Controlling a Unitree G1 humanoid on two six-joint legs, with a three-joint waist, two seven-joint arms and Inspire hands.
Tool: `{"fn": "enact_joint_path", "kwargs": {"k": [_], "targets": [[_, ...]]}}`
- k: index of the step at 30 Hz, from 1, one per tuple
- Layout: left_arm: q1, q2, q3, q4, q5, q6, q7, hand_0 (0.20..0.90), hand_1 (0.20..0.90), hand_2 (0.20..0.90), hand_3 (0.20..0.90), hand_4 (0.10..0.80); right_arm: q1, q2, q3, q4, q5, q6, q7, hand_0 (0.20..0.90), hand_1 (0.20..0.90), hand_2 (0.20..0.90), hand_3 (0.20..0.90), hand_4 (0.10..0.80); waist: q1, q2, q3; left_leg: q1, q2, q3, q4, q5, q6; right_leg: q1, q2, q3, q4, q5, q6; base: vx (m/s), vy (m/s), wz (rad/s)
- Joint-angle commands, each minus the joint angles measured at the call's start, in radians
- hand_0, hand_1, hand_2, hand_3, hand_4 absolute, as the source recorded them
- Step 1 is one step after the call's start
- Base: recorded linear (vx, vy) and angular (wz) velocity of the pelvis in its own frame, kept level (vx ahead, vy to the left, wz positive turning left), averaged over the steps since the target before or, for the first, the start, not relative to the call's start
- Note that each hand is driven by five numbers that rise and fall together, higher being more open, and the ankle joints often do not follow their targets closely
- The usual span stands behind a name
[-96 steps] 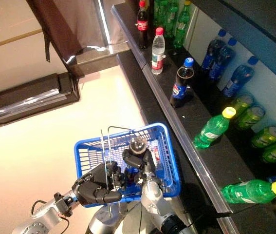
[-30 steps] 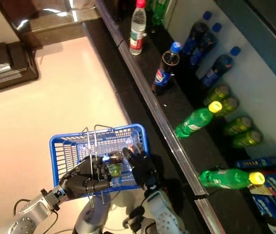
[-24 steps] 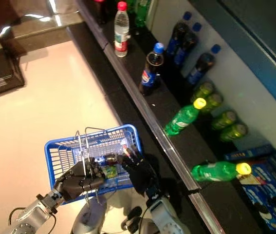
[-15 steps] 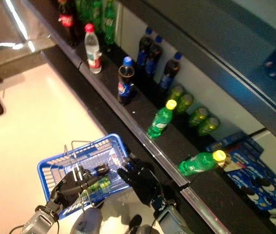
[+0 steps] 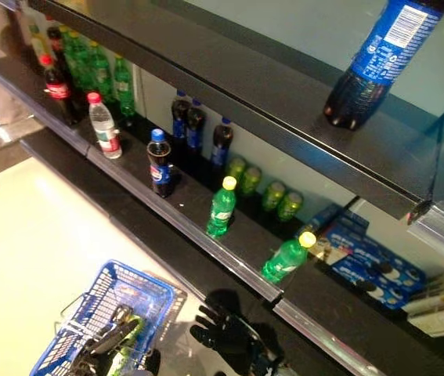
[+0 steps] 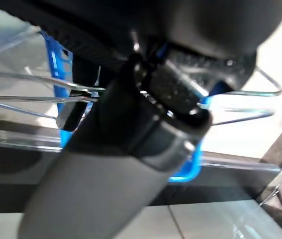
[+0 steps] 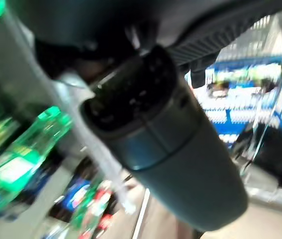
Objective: Pick up the drink and place into the basket.
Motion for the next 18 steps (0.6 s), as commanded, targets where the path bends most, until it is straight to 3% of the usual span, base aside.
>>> {"fn": "enact_joint_path", "kwargs": {"k": [1, 5, 10, 12, 13, 14, 16, 17, 18], "targets": [[-0.029, -0.006, 0.016, -0.089, -0.005, -0.178, -0.069, 0.3, 0.3, 0.3, 0.2, 0.1, 0.009, -0.03, -0.004, -0.012, -0.115, -0.102, -0.064, 0.9, 0.9, 0.9, 0.9, 0.8, 0.008, 0.046, -0.066, -0.019, 0.016, 0.003, 0.004, 0.019, 0.002, -0.047, 0.069, 0.032, 0.006, 0.087, -0.04, -0.048, -0.047, 0.01], [-0.033, -0.034, 0.039, -0.058, -0.052, -0.204, -0.06, 0.3, 0.3, 0.3, 0.2, 0.1, -0.025, -0.021, -0.009, 0.128, -0.214, -0.106, -0.142, 0.9, 0.9, 0.9, 0.9, 0.8, 0.02, 0.058, -0.053, -0.056, 0.036, 0.006, -0.002, 0.049, -0.025, -0.039, 0.08, 0.02, -0.015, 0.093, -0.049, -0.102, -0.054, 0.03], [-0.073, -0.068, 0.071, -0.027, -0.056, -0.161, -0.047, 0.3, 0.3, 0.3, 0.2, 0.1, -0.035, 0.014, -0.062, 0.259, -0.157, -0.086, -0.255, 0.9, 0.9, 0.9, 0.9, 0.8, -0.006, 0.069, -0.028, -0.092, 0.086, 0.209, 0.063, 0.06, -0.055, -0.027, 0.059, -0.072, -0.013, 0.093, -0.057, -0.095, 0.056, 0.43], [-0.077, -0.074, 0.07, -0.021, -0.051, -0.156, -0.045, 0.3, 0.3, 0.3, 0.2, 0.1, -0.033, 0.02, -0.074, 0.276, -0.157, -0.088, -0.277, 0.9, 0.9, 0.9, 0.9, 0.8, -0.012, 0.068, -0.025, -0.1, 0.092, 0.225, 0.079, 0.058, -0.057, -0.025, 0.053, -0.084, -0.011, 0.094, -0.057, -0.049, 0.203, 0.74], [-0.066, -0.105, 0.07, 0.006, -0.055, -0.187, -0.041, 0.3, 0.3, 0.3, 0.2, 0.1, -0.051, 0.025, -0.101, 0.381, -0.221, -0.11, -0.312, 0.9, 0.9, 0.9, 0.9, 0.8, -0.017, 0.053, -0.021, -0.085, 0.098, 0.151, 0.132, 0.018, -0.047, -0.039, 0.019, -0.058, -0.006, 0.11, -0.051, -0.065, 0.427, 0.99], [-0.055, -0.112, 0.078, 0.015, -0.071, -0.199, -0.043, 0.3, 0.3, 0.3, 0.2, 0.1, -0.055, 0.023, -0.113, 0.42, -0.235, -0.116, -0.304, 0.9, 0.9, 0.9, 0.9, 0.8, -0.017, 0.05, -0.023, -0.075, 0.102, 0.128, 0.14, 0.007, -0.045, -0.041, 0.012, -0.039, -0.01, 0.114, -0.049, -0.011, 0.495, 0.57], [-0.048, -0.12, 0.086, 0.028, -0.075, -0.208, -0.047, 0.3, 0.3, 0.3, 0.2, 0.1, -0.054, 0.025, -0.135, 0.476, -0.251, -0.131, -0.287, 0.9, 0.9, 0.9, 0.9, 0.8, -0.02, 0.047, -0.026, -0.063, 0.113, 0.131, 0.153, -0.005, -0.046, -0.039, 0.004, -0.023, -0.012, 0.117, -0.046, 0.083, 0.318, -0.14], [-0.055, -0.13, 0.099, 0.052, -0.064, -0.207, -0.044, 0.3, 0.3, 0.3, 0.2, 0.1, -0.053, 0.036, -0.163, 0.554, -0.281, -0.16, -0.267, 0.9, 0.9, 0.9, 0.9, 0.8, -0.033, 0.045, -0.033, -0.037, 0.127, 0.175, 0.16, -0.027, -0.043, -0.036, -0.014, -0.023, -0.014, 0.12, -0.035, 0.101, 0.299, -0.03], [-0.058, -0.13, 0.099, 0.055, -0.063, -0.206, -0.044, 0.3, 0.3, 0.3, 0.2, 0.1, -0.054, 0.038, -0.165, 0.563, -0.282, -0.165, -0.266, 0.9, 0.9, 0.9, 0.9, 0.8, -0.034, 0.046, -0.032, -0.034, 0.129, 0.182, 0.16, -0.028, -0.043, -0.034, -0.017, -0.024, -0.013, 0.12, -0.033, 0.094, 0.283, 0.08]]}}
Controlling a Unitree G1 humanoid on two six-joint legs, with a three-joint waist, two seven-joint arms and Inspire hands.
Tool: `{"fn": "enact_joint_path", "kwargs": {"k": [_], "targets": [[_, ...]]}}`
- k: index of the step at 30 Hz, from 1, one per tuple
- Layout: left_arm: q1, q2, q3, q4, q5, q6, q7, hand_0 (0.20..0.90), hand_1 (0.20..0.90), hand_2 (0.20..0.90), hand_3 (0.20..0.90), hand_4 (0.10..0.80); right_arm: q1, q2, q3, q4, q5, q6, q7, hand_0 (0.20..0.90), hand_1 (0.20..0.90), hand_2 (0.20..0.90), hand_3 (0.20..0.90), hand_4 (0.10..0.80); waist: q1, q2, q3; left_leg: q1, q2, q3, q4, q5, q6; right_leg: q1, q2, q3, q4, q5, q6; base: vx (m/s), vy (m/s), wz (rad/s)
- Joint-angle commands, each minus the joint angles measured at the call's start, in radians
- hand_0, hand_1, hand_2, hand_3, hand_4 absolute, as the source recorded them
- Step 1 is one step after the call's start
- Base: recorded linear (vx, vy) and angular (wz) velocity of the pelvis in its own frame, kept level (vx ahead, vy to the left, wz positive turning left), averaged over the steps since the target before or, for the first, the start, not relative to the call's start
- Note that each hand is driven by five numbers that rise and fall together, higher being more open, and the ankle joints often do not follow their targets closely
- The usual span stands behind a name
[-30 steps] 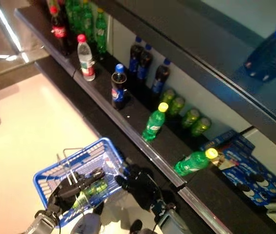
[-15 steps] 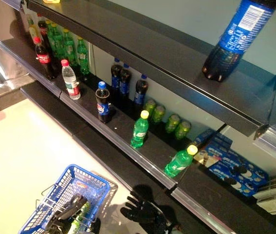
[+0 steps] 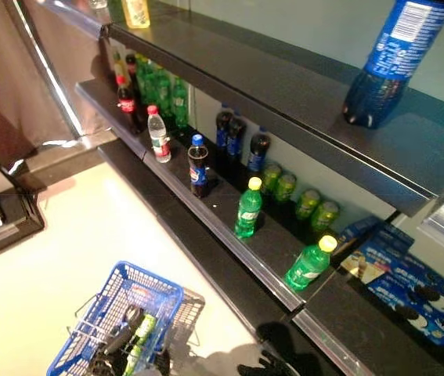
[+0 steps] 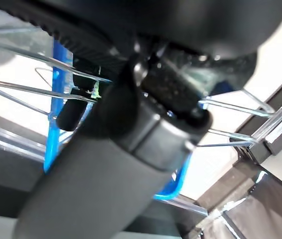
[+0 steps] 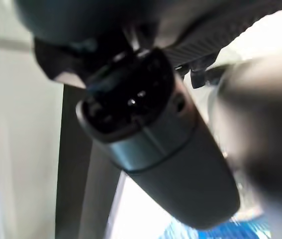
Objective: Pick up the drink and place into the basket.
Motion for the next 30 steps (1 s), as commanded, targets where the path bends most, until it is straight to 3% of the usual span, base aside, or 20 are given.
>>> {"fn": "enact_joint_path", "kwargs": {"k": [1, 3, 5, 6, 9, 10, 11, 13, 14, 15, 16, 18, 20, 23, 24, 26, 27, 29, 30], "targets": [[0.005, 0.034, 0.026, -0.097, 0.015, -0.111, -0.056, 0.3, 0.3, 0.3, 0.2, 0.1, -0.002, 0.033, 0.008, 0.023, -0.055, -0.06, 0.019, 0.9, 0.9, 0.9, 0.9, 0.8, 0.006, -0.07, -0.021, -0.032, 0.02, 0.013, 0.025, 0.059, -0.005, -0.059, 0.013, 0.141, -0.075, 0.139, -0.025, 0.155, 0.39, 0.13], [-0.048, 0.053, 0.022, -0.053, 0.059, -0.08, -0.055, 0.3, 0.3, 0.3, 0.2, 0.1, -0.037, 0.074, -0.024, 0.142, -0.051, -0.087, -0.013, 0.9, 0.9, 0.9, 0.9, 0.8, -0.005, -0.067, -0.016, -0.006, -0.011, 0.062, 0.062, 0.005, 0.017, -0.057, -0.058, 0.147, -0.034, 0.145, 0.024, 0.259, 0.626, 0.2], [-0.057, 0.063, 0.013, -0.05, 0.088, -0.083, -0.06, 0.3, 0.3, 0.3, 0.2, 0.1, -0.052, 0.083, -0.031, 0.158, -0.035, -0.086, -0.026, 0.9, 0.9, 0.9, 0.9, 0.8, -0.003, -0.067, -0.011, 0.008, -0.026, 0.07, 0.065, -0.014, 0.036, -0.061, -0.088, 0.147, 0.001, 0.139, 0.043, 0.19, 0.407, 0.37], [-0.062, 0.068, 0.001, -0.05, 0.1, -0.093, -0.055, 0.3, 0.3, 0.3, 0.2, 0.1, -0.062, 0.094, -0.033, 0.164, -0.039, -0.089, -0.043, 0.9, 0.9, 0.9, 0.9, 0.8, -0.003, -0.065, -0.006, 0.02, -0.046, 0.067, 0.06, -0.028, 0.059, -0.069, -0.105, 0.154, 0.04, 0.132, 0.053, 0.183, 0.399, 0.34], [-0.069, 0.095, -0.009, -0.081, 0.066, -0.086, -0.033, 0.3, 0.3, 0.3, 0.2, 0.1, -0.079, 0.109, -0.022, 0.133, -0.023, -0.075, -0.096, 0.9, 0.9, 0.9, 0.9, 0.8, -0.009, -0.046, 0.01, 0.045, -0.098, 0.075, 0.034, -0.046, 0.11, -0.17, -0.112, 0.148, 0.3, 0.188, 0.064, 0.169, 0.505, 0.46], [-0.069, 0.1, -0.009, -0.088, 0.062, -0.085, -0.034, 0.3, 0.3, 0.3, 0.2, 0.1, -0.084, 0.11, -0.018, 0.127, -0.015, -0.074, -0.106, 0.9, 0.9, 0.9, 0.9, 0.8, -0.012, -0.041, 0.013, 0.053, -0.102, 0.078, 0.022, -0.046, 0.115, -0.192, -0.097, 0.147, 0.332, 0.186, 0.062, 0.175, 0.344, 0.16], [-0.076, 0.109, -0.015, -0.087, 0.051, -0.084, -0.044, 0.3, 0.3, 0.3, 0.2, 0.1, -0.092, 0.108, -0.017, 0.129, 0.008, -0.081, -0.113, 0.9, 0.9, 0.9, 0.9, 0.8, -0.023, -0.038, 0.02, 0.062, -0.117, 0.075, 0.002, -0.04, 0.119, -0.199, -0.023, 0.151, 0.323, 0.151, 0.049, 0.242, 0.265, 0.22], [-0.086, 0.116, -0.038, -0.098, 0.037, -0.08, -0.044, 0.3, 0.3, 0.3, 0.2, 0.1, -0.093, 0.102, -0.018, 0.134, 0.055, -0.082, -0.119, 0.9, 0.9, 0.9, 0.9, 0.8, -0.035, -0.048, 0.015, 0.057, -0.154, 0.045, -0.009, -0.037, 0.118, -0.174, 0.075, 0.164, 0.226, 0.121, 0.006, 0.308, 0.178, 0.41], [-0.089, 0.114, -0.046, -0.1, 0.031, -0.079, -0.038, 0.3, 0.3, 0.3, 0.2, 0.1, -0.092, 0.1, -0.02, 0.14, 0.072, -0.081, -0.125, 0.9, 0.9, 0.9, 0.9, 0.8, -0.04, -0.051, 0.014, 0.057, -0.164, 0.037, -0.008, -0.037, 0.119, -0.161, 0.096, 0.172, 0.187, 0.115, -0.008, 0.374, 0.116, 0.6], [-0.099, 0.105, -0.057, -0.09, 0.028, -0.076, -0.041, 0.3, 0.3, 0.3, 0.2, 0.1, -0.088, 0.094, -0.031, 0.17, 0.099, -0.093, -0.121, 0.9, 0.9, 0.9, 0.9, 0.8, -0.051, -0.062, 0.004, 0.046, -0.194, 0.01, -0.003, -0.038, 0.122, -0.146, 0.139, 0.23, 0.054, 0.117, -0.035, 0.3, 0.079, 0.57], [-0.1, 0.102, -0.057, -0.088, 0.029, -0.074, -0.043, 0.3, 0.3, 0.3, 0.2, 0.1, -0.087, 0.092, -0.033, 0.177, 0.107, -0.096, -0.12, 0.9, 0.9, 0.9, 0.9, 0.8, -0.054, -0.062, 0.004, 0.046, -0.199, 0.004, -0.002, -0.039, 0.123, -0.142, 0.145, 0.238, 0.036, 0.12, -0.038, 0.319, 0.071, 0.64], [-0.11, 0.091, -0.066, -0.067, 0.033, -0.077, -0.058, 0.3, 0.3, 0.3, 0.2, 0.1, -0.093, 0.09, -0.052, 0.219, 0.141, -0.113, -0.11, 0.9, 0.9, 0.9, 0.9, 0.8, -0.069, -0.07, -0.002, 0.041, -0.231, -0.021, 0.0, -0.046, 0.128, -0.166, 0.168, 0.298, -0.059, 0.19, -0.028, 0.211, 0.044, 0.6], [-0.115, 0.087, -0.066, -0.059, 0.031, -0.076, -0.066, 0.3, 0.3, 0.3, 0.2, 0.1, -0.098, 0.09, -0.059, 0.234, 0.155, -0.114, -0.108, 0.9, 0.9, 0.9, 0.9, 0.8, -0.075, -0.071, -0.001, 0.044, -0.238, -0.024, 0.0, -0.053, 0.129, -0.191, 0.171, 0.298, -0.072, 0.218, -0.021, 0.195, 0.031, 0.66], [-0.106, 0.085, -0.06, -0.045, 0.042, -0.075, -0.101, 0.3, 0.3, 0.3, 0.2, 0.1, -0.129, 0.091, -0.088, 0.267, 0.174, -0.097, -0.119, 0.9, 0.9, 0.9, 0.9, 0.8, -0.09, -0.081, 0.025, 0.102, -0.271, -0.012, 0.024, -0.124, 0.138, -0.334, 0.164, 0.186, -0.049, 0.329, 0.016, 0.458, 0.05, 0.16], [-0.105, 0.085, -0.06, -0.043, 0.043, -0.076, -0.105, 0.3, 0.3, 0.3, 0.2, 0.1, -0.13, 0.091, -0.09, 0.27, 0.175, -0.098, -0.118, 0.9, 0.9, 0.9, 0.9, 0.8, -0.092, -0.081, 0.027, 0.106, -0.272, -0.014, 0.03, -0.132, 0.141, -0.341, 0.164, 0.185, -0.042, 0.334, 0.018, 0.424, 0.051, -0.19], [-0.109, 0.077, -0.062, -0.028, 0.052, -0.079, -0.119, 0.3, 0.3, 0.3, 0.2, 0.1, -0.125, 0.092, -0.101, 0.28, 0.185, -0.101, -0.118, 0.9, 0.9, 0.9, 0.9, 0.8, -0.108, -0.082, 0.018, 0.118, -0.291, -0.024, 0.099, -0.171, 0.152, -0.346, 0.171, 0.196, -0.022, 0.316, -0.009, 0.347, 0.055, -0.05], [-0.114, 0.072, -0.069, -0.015, 0.054, -0.081, -0.122, 0.3, 0.3, 0.3, 0.2, 0.1, -0.119, 0.089, -0.105, 0.291, 0.198, -0.105, -0.117, 0.9, 0.9, 0.9, 0.9, 0.8, -0.121, -0.076, 0.01, 0.116, -0.29, -0.036, 0.154, -0.155, 0.142, -0.345, 0.189, 0.214, -0.011, 0.301, -0.026, 0.478, 0.084, 0.31], [-0.121, 0.05, -0.063, -0.012, 0.047, -0.076, -0.108, 0.3, 0.3, 0.3, 0.2, 0.1, -0.111, 0.093, -0.108, 0.275, 0.174, -0.077, -0.152, 0.9, 0.9, 0.9, 0.9, 0.8, -0.143, -0.057, -0.005, 0.126, -0.26, -0.011, 0.338, -0.035, 0.078, -0.314, 0.202, 0.176, 0.026, 0.243, -0.071, 0.384, 0.068, 0.59], [-0.121, 0.046, -0.062, -0.013, 0.041, -0.081, -0.115, 0.3, 0.3, 0.3, 0.2, 0.1, -0.108, 0.093, -0.106, 0.268, 0.157, -0.076, -0.156, 0.9, 0.9, 0.9, 0.9, 0.8, -0.145, -0.059, -0.008, 0.119, -0.257, -0.003, 0.395, 0.001, 0.062, -0.302, 0.197, 0.169, 0.026, 0.233, -0.081, 0.333, 0.023, 0.62]]}}
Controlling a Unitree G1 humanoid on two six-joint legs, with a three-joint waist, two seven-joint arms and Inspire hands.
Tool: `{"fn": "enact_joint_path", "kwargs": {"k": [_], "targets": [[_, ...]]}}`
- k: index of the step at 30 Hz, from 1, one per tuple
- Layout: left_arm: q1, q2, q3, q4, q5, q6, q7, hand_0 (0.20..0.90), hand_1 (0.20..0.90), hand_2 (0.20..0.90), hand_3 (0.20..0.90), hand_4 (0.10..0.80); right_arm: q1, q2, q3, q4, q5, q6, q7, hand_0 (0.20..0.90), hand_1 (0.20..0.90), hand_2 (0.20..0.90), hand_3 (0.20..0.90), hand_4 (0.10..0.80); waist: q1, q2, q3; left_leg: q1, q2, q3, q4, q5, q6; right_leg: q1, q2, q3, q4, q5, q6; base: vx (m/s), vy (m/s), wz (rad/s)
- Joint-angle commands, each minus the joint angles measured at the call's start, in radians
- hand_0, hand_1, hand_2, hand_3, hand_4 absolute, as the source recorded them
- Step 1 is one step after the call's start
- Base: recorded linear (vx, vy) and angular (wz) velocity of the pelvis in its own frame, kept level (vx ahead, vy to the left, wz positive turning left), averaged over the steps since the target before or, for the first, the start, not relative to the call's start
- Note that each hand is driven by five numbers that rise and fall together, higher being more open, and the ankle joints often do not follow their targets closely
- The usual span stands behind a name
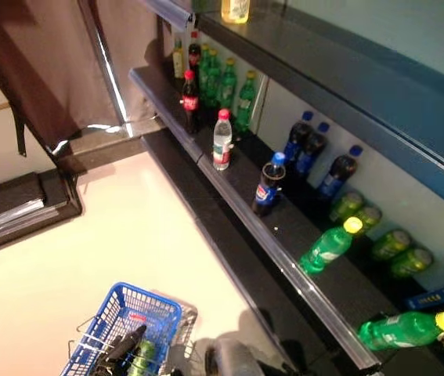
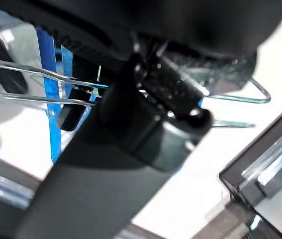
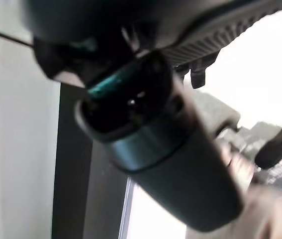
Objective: Pick up the drink and place into the basket.
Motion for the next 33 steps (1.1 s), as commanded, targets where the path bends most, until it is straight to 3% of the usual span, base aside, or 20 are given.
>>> {"fn": "enact_joint_path", "kwargs": {"k": [1, 2, 4, 7, 9, 10, 12, 13, 14, 17, 19, 20, 21, 22, 23, 24, 25, 28, 31, 33], "targets": [[-0.066, -0.03, -0.023, -0.11, 0.034, -0.134, -0.123, 0.3, 0.3, 0.3, 0.2, 0.1, 0.029, -0.044, 0.02, -0.039, -0.022, -0.028, -0.025, 0.9, 0.9, 0.9, 0.9, 0.8, -0.012, 0.001, -0.062, -0.032, -0.083, 0.113, 0.492, 0.273, -0.082, 0.112, 0.032, -0.087, -0.331, 0.298, -0.047, 0.391, 0.02, 0.5], [-0.065, -0.04, -0.034, -0.117, 0.032, -0.15, -0.13, 0.3, 0.3, 0.3, 0.2, 0.1, 0.034, -0.053, 0.027, -0.048, -0.052, -0.043, -0.014, 0.9, 0.9, 0.9, 0.9, 0.8, -0.005, -0.002, -0.059, -0.087, -0.071, 0.128, 0.587, 0.308, -0.097, 0.144, 0.03, -0.095, -0.337, 0.288, -0.059, 0.411, 0.012, 0.44], [-0.063, -0.037, -0.048, -0.141, 0.004, -0.15, -0.116, 0.3, 0.3, 0.3, 0.2, 0.1, 0.032, -0.066, 0.035, -0.069, -0.067, -0.049, -0.013, 0.9, 0.9, 0.9, 0.9, 0.8, 0.022, -0.03, -0.053, -0.24, -0.021, 0.155, 0.624, 0.294, -0.073, 0.192, 0.012, -0.071, -0.337, 0.264, -0.063, 0.37, 0.049, 0.44], [-0.068, -0.012, -0.031, -0.175, -0.024, -0.117, -0.099, 0.3, 0.3, 0.3, 0.2, 0.1, -0.019, -0.087, 0.045, -0.056, -0.064, -0.064, 0.006, 0.9, 0.9, 0.9, 0.9, 0.8, 0.073, -0.036, -0.026, -0.27, 0.049, 0.134, 0.359, 0.234, -0.034, 0.26, 0.018, 0.028, -0.351, 0.222, -0.052, 0.386, 0.188, -0.67], [-0.063, -0.008, -0.023, -0.165, -0.029, -0.117, -0.111, 0.3, 0.3, 0.3, 0.2, 0.1, -0.033, -0.089, 0.049, -0.047, -0.063, -0.062, 0.006, 0.9, 0.9, 0.9, 0.9, 0.8, 0.083, -0.034, -0.032, -0.25, 0.078, 0.111, 0.206, 0.236, -0.033, 0.272, 0.02, 0.057, -0.357, 0.21, -0.042, 0.418, 0.289, -0.63], [-0.049, -0.002, -0.017, -0.148, -0.047, -0.115, -0.13, 0.3, 0.3, 0.3, 0.2, 0.1, -0.037, -0.095, 0.053, -0.033, -0.059, -0.061, 0.006, 0.9, 0.9, 0.9, 0.9, 0.8, 0.102, -0.03, -0.038, -0.223, 0.139, 0.028, -0.012, 0.272, -0.049, 0.297, 0.02, 0.106, -0.36, 0.19, -0.026, 0.365, 0.259, -0.63], [-0.048, -0.003, -0.016, -0.147, -0.048, -0.115, -0.13, 0.3, 0.3, 0.3, 0.2, 0.1, -0.037, -0.095, 0.053, -0.033, -0.06, -0.061, 0.006, 0.9, 0.9, 0.9, 0.9, 0.8, 0.103, -0.029, -0.04, -0.225, 0.144, 0.02, -0.026, 0.278, -0.051, 0.296, 0.021, 0.11, -0.36, 0.19, -0.026, 0.245, 0.176, -0.55], [-0.034, -0.007, -0.006, -0.136, -0.056, -0.124, -0.138, 0.3, 0.3, 0.3, 0.2, 0.1, -0.037, -0.099, 0.052, -0.026, -0.072, -0.059, 0.014, 0.9, 0.9, 0.9, 0.9, 0.8, 0.116, -0.025, -0.046, -0.228, 0.178, -0.055, -0.109, 0.313, -0.066, 0.305, 0.022, 0.152, -0.356, 0.179, -0.019, 0.559, 0.479, -0.6], [-0.012, -0.032, 0.022, -0.097, -0.068, -0.157, -0.159, 0.3, 0.3, 0.3, 0.2, 0.1, -0.029, -0.103, 0.031, 0.013, -0.082, -0.064, 0.053, 0.9, 0.9, 0.9, 0.9, 0.8, 0.132, -0.02, -0.051, -0.233, 0.225, -0.126, -0.156, 0.331, -0.087, 0.336, -0.006, 0.219, -0.344, 0.147, 0.004, 0.657, 0.632, -0.83], [-0.021, -0.042, 0.043, -0.086, -0.056, -0.152, -0.161, 0.3, 0.3, 0.3, 0.2, 0.1, -0.025, -0.093, 0.006, 0.031, -0.08, -0.055, 0.05, 0.9, 0.9, 0.9, 0.9, 0.8, 0.126, -0.01, -0.053, -0.223, 0.22, -0.109, -0.114, 0.312, -0.088, 0.342, -0.056, 0.224, -0.332, 0.135, 0.039, 0.326, 0.464, -1.08], [-0.05, -0.029, 0.034, -0.085, -0.04, -0.134, -0.141, 0.3, 0.3, 0.3, 0.2, 0.1, -0.008, -0.08, -0.028, 0.058, -0.1, -0.069, 0.049, 0.9, 0.9, 0.9, 0.9, 0.8, 0.102, 0.006, -0.052, -0.207, 0.212, -0.065, -0.075, 0.273, -0.094, 0.313, -0.124, 0.192, -0.289, 0.132, 0.08, 0.283, 0.588, -1.24], [-0.063, -0.018, 0.026, -0.086, -0.027, -0.129, -0.14, 0.3, 0.3, 0.3, 0.2, 0.1, 0.005, -0.071, -0.037, 0.055, -0.102, -0.078, 0.046, 0.9, 0.9, 0.9, 0.9, 0.8, 0.092, 0.007, -0.049, -0.21, 0.189, -0.039, -0.038, 0.248, -0.085, 0.311, -0.154, 0.182, -0.28, 0.14, 0.094, 0.193, 0.409, -0.67], [-0.063, -0.018, 0.026, -0.086, -0.027, -0.129, -0.14, 0.3, 0.3, 0.3, 0.2, 0.1, 0.005, -0.071, -0.037, 0.055, -0.102, -0.078, 0.046, 0.9, 0.9, 0.9, 0.9, 0.8, 0.092, 0.007, -0.049, -0.21, 0.189, -0.039, -0.038, 0.248, -0.085, 0.311, -0.154, 0.182, -0.28, 0.14, 0.094, 0.212, 0.456, -0.42], [-0.079, 0.003, 0.013, -0.102, -0.021, -0.145, -0.12, 0.3, 0.3, 0.3, 0.2, 0.1, 0.026, -0.051, -0.037, 0.042, -0.09, -0.089, 0.045, 0.9, 0.9, 0.9, 0.9, 0.8, 0.086, 0.009, -0.051, -0.195, 0.158, 0.007, -0.027, 0.221, -0.064, 0.292, -0.192, 0.132, -0.276, 0.162, 0.11, 0.211, 0.447, -0.21], [-0.077, 0.017, 0.027, -0.122, -0.058, -0.148, -0.102, 0.3, 0.3, 0.3, 0.2, 0.1, 0.028, -0.043, -0.027, 0.02, -0.127, -0.09, 0.043, 0.9, 0.9, 0.9, 0.9, 0.8, 0.1, 0.01, -0.047, -0.173, 0.14, 0.057, -0.022, 0.207, -0.059, 0.275, -0.229, 0.035, -0.27, 0.201, 0.118, 0.223, 0.541, -0.4], [-0.07, 0.024, 0.05, -0.14, -0.069, -0.147, -0.097, 0.3, 0.3, 0.3, 0.2, 0.1, 0.02, -0.039, -0.013, 0.0, -0.159, -0.091, 0.038, 0.9, 0.9, 0.9, 0.9, 0.8, 0.115, 0.016, -0.045, -0.153, 0.139, 0.097, -0.025, 0.197, -0.06, 0.253, -0.253, -0.033, -0.249, 0.226, 0.121, 0.079, 0.389, -0.77], [-0.054, 0.037, 0.078, -0.161, -0.061, -0.148, -0.106, 0.3, 0.3, 0.3, 0.2, 0.1, 0.007, -0.035, 0.006, -0.03, -0.163, -0.085, 0.028, 0.9, 0.9, 0.9, 0.9, 0.8, 0.131, 0.033, -0.046, -0.125, 0.15, 0.146, -0.054, 0.198, -0.055, 0.228, -0.247, -0.1, -0.209, 0.209, 0.119, 0.0, 0.312, -1.38], [-0.047, 0.059, 0.08, -0.18, -0.06, -0.147, -0.123, 0.3, 0.3, 0.3, 0.2, 0.1, -0.014, -0.025, 0.031, -0.089, -0.08, -0.073, 0.003, 0.9, 0.9, 0.9, 0.9, 0.8, 0.148, 0.041, -0.054, -0.108, 0.128, 0.217, -0.091, 0.189, -0.039, 0.216, -0.158, -0.189, -0.159, 0.146, 0.094, -0.038, 0.227, -1.28], [-0.058, 0.063, 0.069, -0.183, -0.092, -0.144, -0.103, 0.3, 0.3, 0.3, 0.2, 0.1, -0.027, -0.021, 0.053, -0.123, -0.054, -0.064, -0.021, 0.9, 0.9, 0.9, 0.9, 0.8, 0.142, 0.027, -0.067, -0.107, 0.082, 0.221, -0.104, 0.181, -0.021, 0.206, -0.085, -0.176, -0.153, 0.155, 0.076, -0.05, 0.094, -0.5], [-0.073, 0.055, 0.073, -0.173, -0.131, -0.141, -0.089, 0.3, 0.3, 0.3, 0.2, 0.1, -0.027, -0.022, 0.063, -0.126, -0.024, -0.062, -0.018, 0.9, 0.9, 0.9, 0.9, 0.8, 0.134, 0.016, -0.085, -0.108, 0.042, 0.208, -0.114, 0.183, -0.016, 0.213, -0.033, -0.161, -0.209, 0.166, 0.047, -0.049, 0.021, -0.13]]}}
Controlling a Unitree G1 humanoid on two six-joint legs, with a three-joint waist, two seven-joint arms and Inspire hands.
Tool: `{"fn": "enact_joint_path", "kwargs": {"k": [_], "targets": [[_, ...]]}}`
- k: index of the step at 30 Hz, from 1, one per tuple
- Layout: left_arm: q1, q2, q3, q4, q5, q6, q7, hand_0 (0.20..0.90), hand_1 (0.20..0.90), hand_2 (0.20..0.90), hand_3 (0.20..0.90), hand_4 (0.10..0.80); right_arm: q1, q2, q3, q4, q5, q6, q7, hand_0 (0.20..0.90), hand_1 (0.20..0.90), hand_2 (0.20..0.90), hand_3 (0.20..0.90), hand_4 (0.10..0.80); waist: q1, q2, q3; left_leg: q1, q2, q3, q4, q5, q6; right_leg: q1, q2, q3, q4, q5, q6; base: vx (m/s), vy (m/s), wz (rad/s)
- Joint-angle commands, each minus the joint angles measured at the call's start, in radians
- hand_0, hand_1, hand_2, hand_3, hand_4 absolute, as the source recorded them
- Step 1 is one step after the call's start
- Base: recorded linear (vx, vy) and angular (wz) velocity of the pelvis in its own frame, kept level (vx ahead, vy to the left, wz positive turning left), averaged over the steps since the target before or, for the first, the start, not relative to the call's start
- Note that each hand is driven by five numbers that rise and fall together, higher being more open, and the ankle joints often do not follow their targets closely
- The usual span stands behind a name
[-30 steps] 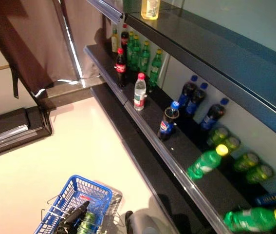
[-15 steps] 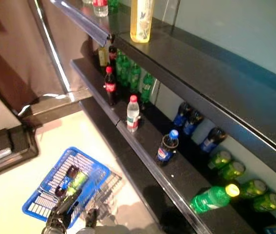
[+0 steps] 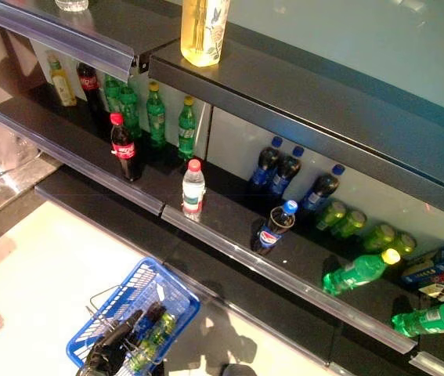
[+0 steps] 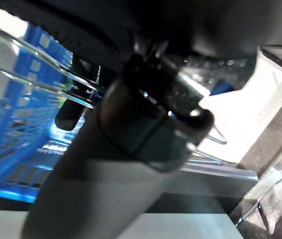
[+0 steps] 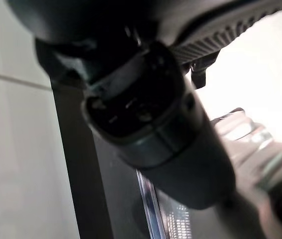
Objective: Pick up the drink and place into the basket.
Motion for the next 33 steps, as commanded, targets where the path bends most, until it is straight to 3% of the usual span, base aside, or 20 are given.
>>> {"fn": "enact_joint_path", "kwargs": {"k": [1, 3, 5, 8, 10, 12, 14, 15, 17, 18, 24, 28, 33], "targets": [[-0.043, 0.033, 0.054, -0.153, -0.089, -0.146, -0.046, 0.3, 0.3, 0.3, 0.2, 0.1, -0.048, -0.034, 0.01, -0.024, 0.047, -0.03, 0.001, 0.9, 0.9, 0.9, 0.9, 0.8, 0.021, 0.026, -0.075, -0.036, -0.027, 0.12, 0.092, -0.065, -0.007, -0.037, 0.035, 0.012, -0.037, 0.169, -0.056, -0.056, -0.042, 0.16], [-0.041, 0.006, 0.069, -0.148, -0.112, -0.154, -0.037, 0.3, 0.3, 0.3, 0.2, 0.1, -0.049, -0.038, 0.02, -0.019, 0.025, -0.011, 0.011, 0.9, 0.9, 0.9, 0.9, 0.8, 0.023, 0.025, -0.082, -0.043, -0.046, 0.096, 0.098, -0.055, -0.009, -0.013, 0.058, 0.051, -0.089, 0.174, -0.075, -0.065, -0.05, 0.09], [-0.035, -0.007, 0.073, -0.144, -0.119, -0.149, -0.053, 0.3, 0.3, 0.3, 0.2, 0.1, -0.054, -0.044, 0.024, -0.003, -0.002, -0.013, 0.022, 0.9, 0.9, 0.9, 0.9, 0.8, 0.033, 0.028, -0.081, -0.056, -0.053, 0.088, 0.118, -0.054, -0.019, 0.011, 0.058, 0.044, -0.125, 0.169, -0.087, -0.071, -0.026, 0.07], [-0.011, -0.036, 0.053, -0.133, -0.112, -0.149, -0.068, 0.3, 0.3, 0.3, 0.2, 0.1, -0.065, -0.058, 0.034, 0.008, -0.015, 0.006, 0.007, 0.9, 0.9, 0.9, 0.9, 0.8, 0.067, 0.02, -0.071, -0.126, -0.079, -0.025, 0.22, -0.062, -0.027, 0.032, 0.047, 0.096, -0.174, 0.196, -0.098, -0.119, 0.021, 0.29], [-0.011, -0.036, 0.053, -0.133, -0.112, -0.149, -0.068, 0.3, 0.3, 0.3, 0.2, 0.1, -0.065, -0.058, 0.034, 0.008, -0.015, 0.006, 0.007, 0.9, 0.9, 0.9, 0.9, 0.8, 0.067, 0.02, -0.071, -0.126, -0.079, -0.025, 0.22, -0.062, -0.027, 0.032, 0.047, 0.096, -0.174, 0.196, -0.098, -0.052, 0.052, 0.06], [0.003, -0.04, 0.047, -0.125, -0.12, -0.142, -0.077, 0.3, 0.3, 0.3, 0.2, 0.1, -0.076, -0.063, 0.032, 0.024, -0.01, 0.009, 0.004, 0.9, 0.9, 0.9, 0.9, 0.8, 0.074, 0.014, -0.069, -0.125, -0.056, -0.032, 0.219, -0.063, -0.031, 0.034, 0.042, 0.095, -0.184, 0.203, -0.1, -0.062, 0.118, -0.11], [0.018, -0.049, 0.04, -0.117, -0.118, -0.141, -0.077, 0.3, 0.3, 0.3, 0.2, 0.1, -0.078, -0.062, 0.031, 0.04, -0.037, -0.012, 0.021, 0.9, 0.9, 0.9, 0.9, 0.8, 0.078, 0.001, -0.073, -0.103, 0.021, -0.053, 0.162, -0.021, -0.048, 0.039, 0.035, 0.095, -0.19, 0.208, -0.096, -0.017, 0.237, -0.1], [0.02, -0.052, 0.048, -0.105, -0.132, -0.139, -0.07, 0.3, 0.3, 0.3, 0.2, 0.1, -0.069, -0.064, 0.044, 0.046, -0.076, -0.032, 0.047, 0.9, 0.9, 0.9, 0.9, 0.8, 0.078, -0.001, -0.076, -0.097, 0.082, -0.073, 0.099, 0.031, -0.07, 0.044, 0.038, 0.108, -0.185, 0.197, -0.097, 0.041, 0.29, -0.16], [0.006, -0.052, 0.072, -0.076, -0.123, -0.126, -0.064, 0.3, 0.3, 0.3, 0.2, 0.1, -0.062, -0.063, 0.063, 0.049, -0.133, -0.052, 0.069, 0.9, 0.9, 0.9, 0.9, 0.8, 0.072, 0.001, -0.076, -0.102, 0.139, -0.062, 0.065, 0.071, -0.089, 0.049, 0.033, 0.11, -0.171, 0.179, -0.097, 0.067, 0.313, 0.12], [-0.007, -0.05, 0.077, -0.058, -0.116, -0.12, -0.063, 0.3, 0.3, 0.3, 0.2, 0.1, -0.061, -0.064, 0.071, 0.053, -0.15, -0.059, 0.074, 0.9, 0.9, 0.9, 0.9, 0.8, 0.069, 0.001, -0.075, -0.1, 0.15, -0.055, 0.064, 0.07, -0.092, 0.05, 0.027, 0.102, -0.165, 0.172, -0.095, 0.092, 0.34, 0.24], [-0.043, -0.038, 0.073, -0.027, -0.059, -0.098, -0.039, 0.3, 0.3, 0.3, 0.2, 0.1, -0.061, -0.064, 0.131, -0.009, -0.22, -0.057, 0.084, 0.9, 0.9, 0.9, 0.9, 0.8, 0.053, 0.017, -0.081, -0.047, 0.116, -0.037, 0.068, 0.019, -0.092, 0.041, -0.046, 0.053, -0.116, 0.161, -0.053, 0.097, 0.269, 0.12], [-0.028, -0.011, 0.071, -0.068, -0.054, -0.096, -0.015, 0.3, 0.3, 0.3, 0.2, 0.1, -0.061, -0.08, 0.219, -0.227, -0.316, -0.016, 0.091, 0.9, 0.9, 0.9, 0.9, 0.8, 0.06, 0.022, -0.084, -0.009, 0.074, -0.006, 0.067, -0.02, -0.067, 0.038, -0.117, 0.033, -0.106, 0.189, -0.005, 0.064, 0.19, 0.02], [-0.019, 0.015, 0.065, -0.123, -0.055, -0.085, -0.002, 0.3, 0.3, 0.3, 0.2, 0.1, -0.054, -0.128, 0.304, -0.48, -0.348, 0.04, 0.085, 0.9, 0.9, 0.9, 0.9, 0.8, 0.064, 0.023, -0.081, 0.004, 0.071, 0.009, 0.049, -0.025, -0.059, 0.042, -0.14, 0.026, -0.127, 0.205, 0.013, -0.011, 0.035, -0.16]]}}
